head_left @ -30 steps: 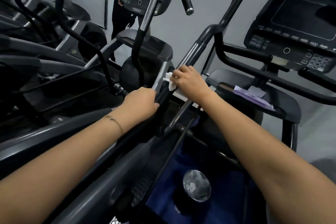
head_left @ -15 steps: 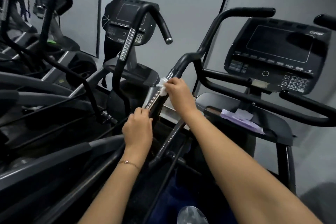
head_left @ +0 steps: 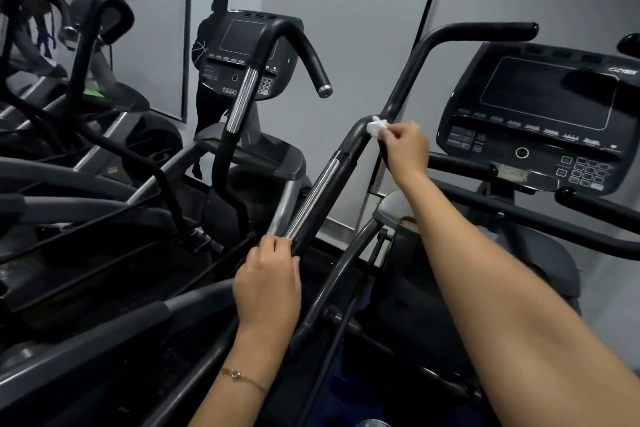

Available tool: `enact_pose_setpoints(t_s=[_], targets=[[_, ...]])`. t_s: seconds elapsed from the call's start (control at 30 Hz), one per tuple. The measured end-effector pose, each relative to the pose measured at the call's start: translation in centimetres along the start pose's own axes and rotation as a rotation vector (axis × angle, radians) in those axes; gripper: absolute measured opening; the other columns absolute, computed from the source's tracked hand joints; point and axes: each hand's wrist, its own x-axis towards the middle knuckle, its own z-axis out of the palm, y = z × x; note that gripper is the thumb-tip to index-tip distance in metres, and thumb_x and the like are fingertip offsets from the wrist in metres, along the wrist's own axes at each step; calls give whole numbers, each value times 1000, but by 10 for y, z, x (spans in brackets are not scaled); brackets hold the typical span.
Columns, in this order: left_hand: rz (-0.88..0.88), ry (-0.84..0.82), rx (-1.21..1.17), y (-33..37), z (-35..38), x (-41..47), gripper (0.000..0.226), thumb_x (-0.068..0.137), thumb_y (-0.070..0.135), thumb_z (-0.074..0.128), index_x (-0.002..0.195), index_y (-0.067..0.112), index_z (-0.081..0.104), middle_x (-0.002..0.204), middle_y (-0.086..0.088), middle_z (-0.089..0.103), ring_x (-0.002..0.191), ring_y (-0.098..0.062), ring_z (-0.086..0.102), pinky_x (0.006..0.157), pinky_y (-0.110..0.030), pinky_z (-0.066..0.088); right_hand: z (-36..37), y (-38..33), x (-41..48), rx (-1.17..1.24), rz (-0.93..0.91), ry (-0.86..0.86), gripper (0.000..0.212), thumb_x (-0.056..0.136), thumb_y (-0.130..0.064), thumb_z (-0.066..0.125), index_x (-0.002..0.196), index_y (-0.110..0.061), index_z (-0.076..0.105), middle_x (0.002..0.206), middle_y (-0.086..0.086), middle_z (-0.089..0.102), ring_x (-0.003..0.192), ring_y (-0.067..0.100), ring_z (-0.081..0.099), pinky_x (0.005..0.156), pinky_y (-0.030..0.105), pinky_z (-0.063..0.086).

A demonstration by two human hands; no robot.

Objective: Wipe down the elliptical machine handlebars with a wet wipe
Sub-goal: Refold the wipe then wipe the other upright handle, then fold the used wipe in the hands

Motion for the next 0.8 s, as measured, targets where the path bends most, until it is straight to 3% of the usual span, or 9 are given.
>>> enact_pose_setpoints(t_s=[0.1, 0.2, 0.27, 0.37, 0.43, 0.5, 0.63, 0.7, 0.8], targets=[[-30, -51, -190, 24, -9, 11, 29, 84, 22, 66, 112, 17, 64, 110, 3, 60, 98, -18, 59, 73, -28, 49, -30, 8, -48, 300, 67, 29, 17, 87, -21, 59, 86, -10, 72, 85, 8, 68, 78, 14, 58, 64, 11, 38], [-3, -176, -638, 60, -6, 25, 42, 90, 26, 59, 130, 20, 51, 122, 8, 50, 111, -9, 51, 92, -22, 42, -49, 17, -113, 549, 184, -76, 14, 87, -12, 61, 80, -21, 68, 78, 2, 67, 72, 10, 59, 68, 21, 47], [-60, -355, -976, 85, -3, 32, 41, 88, 21, 62, 128, 18, 52, 112, 11, 54, 102, -6, 55, 87, -14, 47, -58, 26, -141, 648, 260, -102, 14, 86, -8, 61, 79, -19, 67, 79, 5, 66, 72, 12, 60, 66, 22, 50], [-139, -586, -1305, 116, 8, 30, 26, 87, 4, 61, 113, 9, 61, 88, 7, 64, 78, -2, 61, 65, -7, 50, -81, 37, -162, 679, 344, -84, 8, 85, -6, 62, 77, -10, 61, 76, 10, 62, 65, 9, 57, 60, 19, 48], [-157, -710, -1382, 131, 12, 24, 16, 87, 1, 60, 99, 12, 62, 83, 2, 65, 74, -5, 60, 63, -11, 51, -103, 47, -170, 625, 355, -70, 14, 85, -9, 63, 72, -12, 60, 71, 11, 60, 66, 12, 55, 64, 26, 47], [-130, -830, -1418, 143, 18, 16, 9, 86, 7, 62, 92, 14, 65, 86, -2, 68, 81, -12, 63, 75, -22, 52, -127, 55, -177, 571, 357, -68, 14, 85, -13, 63, 73, -8, 61, 73, 16, 61, 71, 19, 57, 69, 33, 48], [-80, -956, -1423, 168, 25, -4, 15, 84, 12, 66, 98, 7, 65, 96, -11, 70, 92, -19, 66, 87, -32, 52, -166, 69, -189, 472, 370, -45, 15, 88, -13, 60, 74, -11, 56, 70, 3, 57, 66, 10, 52, 61, 20, 43], [-114, -1036, -1409, 177, 28, -13, 17, 84, 11, 66, 100, 11, 64, 97, -9, 70, 90, -18, 67, 81, -31, 54, -180, 74, -196, 469, 388, -25, 14, 87, -10, 60, 75, -15, 56, 71, -2, 59, 65, 6, 54, 59, 18, 44], [-92, -1125, -1259, 186, 29, -26, 9, 83, 20, 69, 90, 15, 66, 75, 1, 67, 60, -5, 57, 58, -20, 47, -199, 84, -208, 459, 407, -11, 14, 87, -9, 60, 85, -22, 61, 82, -3, 64, 71, 1, 60, 61, 14, 48]])
